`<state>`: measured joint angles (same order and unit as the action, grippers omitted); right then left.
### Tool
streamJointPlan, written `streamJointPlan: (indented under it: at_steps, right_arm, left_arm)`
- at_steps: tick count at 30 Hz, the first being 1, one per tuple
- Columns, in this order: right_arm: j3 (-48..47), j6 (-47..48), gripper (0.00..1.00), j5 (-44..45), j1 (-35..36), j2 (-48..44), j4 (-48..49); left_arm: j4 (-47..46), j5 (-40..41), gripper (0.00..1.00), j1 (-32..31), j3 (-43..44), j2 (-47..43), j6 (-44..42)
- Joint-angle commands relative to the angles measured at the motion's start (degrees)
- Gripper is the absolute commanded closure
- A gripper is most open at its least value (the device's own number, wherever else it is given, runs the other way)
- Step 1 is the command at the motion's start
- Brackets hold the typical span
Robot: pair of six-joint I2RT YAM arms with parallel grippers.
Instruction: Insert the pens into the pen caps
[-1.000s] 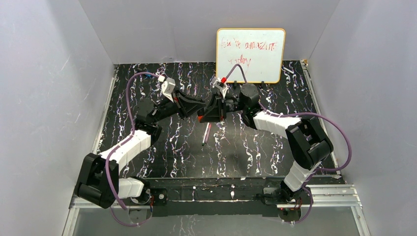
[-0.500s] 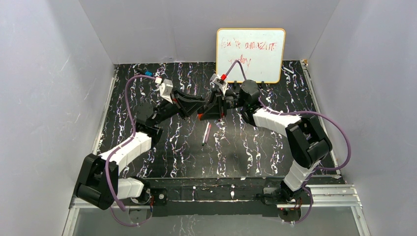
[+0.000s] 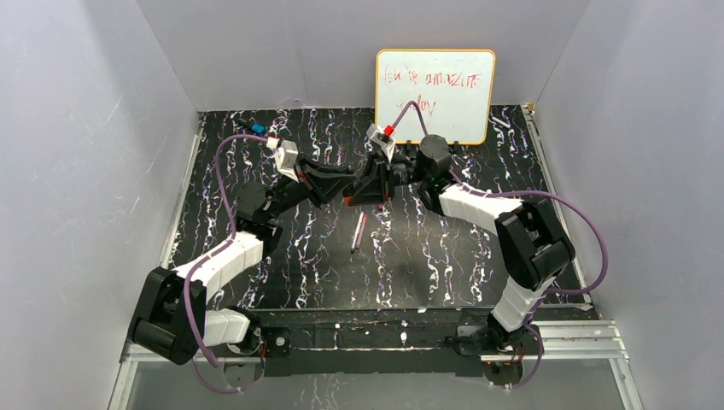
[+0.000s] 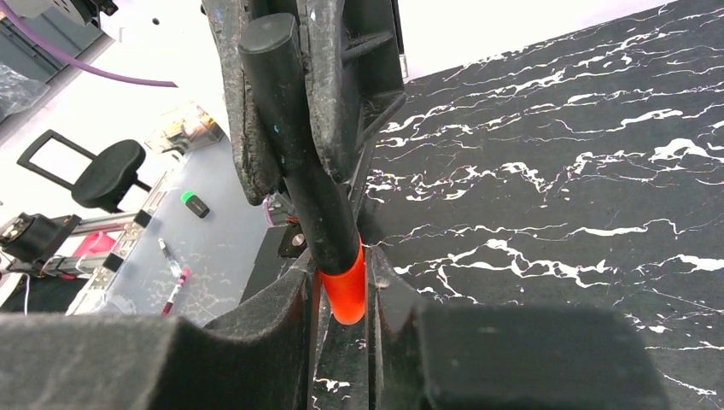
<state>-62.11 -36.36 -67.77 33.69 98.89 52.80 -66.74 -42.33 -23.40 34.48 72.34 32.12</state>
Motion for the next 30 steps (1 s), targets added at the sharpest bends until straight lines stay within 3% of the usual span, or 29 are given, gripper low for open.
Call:
streamJointPlan:
  at_steps: [1,17,18,20,21,22,23,30]
  right_arm:
    - [-11.9,-4.5,0.99,16.0,-3.7,-4.3,17.3]
    - [-7.5,-3.1,0.99,19.4,-4.0,-6.5,13.7]
    - [-6.8,-2.3,0.89,20.1,-4.0,-7.0,12.5]
    - [-5.1,-0.3,0.47,22.1,-4.0,-8.4,10.8]
    - [-4.0,0.8,0.34,23.9,-4.1,-9.1,10.1]
    - [-3.0,2.1,0.12,26.1,-4.2,-10.0,8.8]
    - [-2.2,3.7,0.03,28.8,-4.3,-10.7,6.9]
    - [4.0,14.5,0.01,46.2,-6.6,-18.8,-4.7]
  left_arm:
    - [18.9,-19.4,1.0,-3.3,-7.7,4.7,-1.4]
    - [18.8,-15.0,1.0,-3.3,-4.5,8.1,-2.0]
    - [18.8,-14.4,1.0,-3.3,-4.2,8.5,-2.2]
    - [18.8,-13.0,1.0,-3.3,-3.6,9.4,-2.5]
    - [19.1,-11.6,1.0,-3.3,-3.4,9.9,-2.9]
    - [20.0,-10.4,1.0,-3.3,-3.1,10.4,-3.6]
    - [20.9,-9.4,1.0,-3.2,-2.7,11.1,-4.6]
    - [24.6,-4.5,1.0,-0.6,1.3,16.3,-6.4]
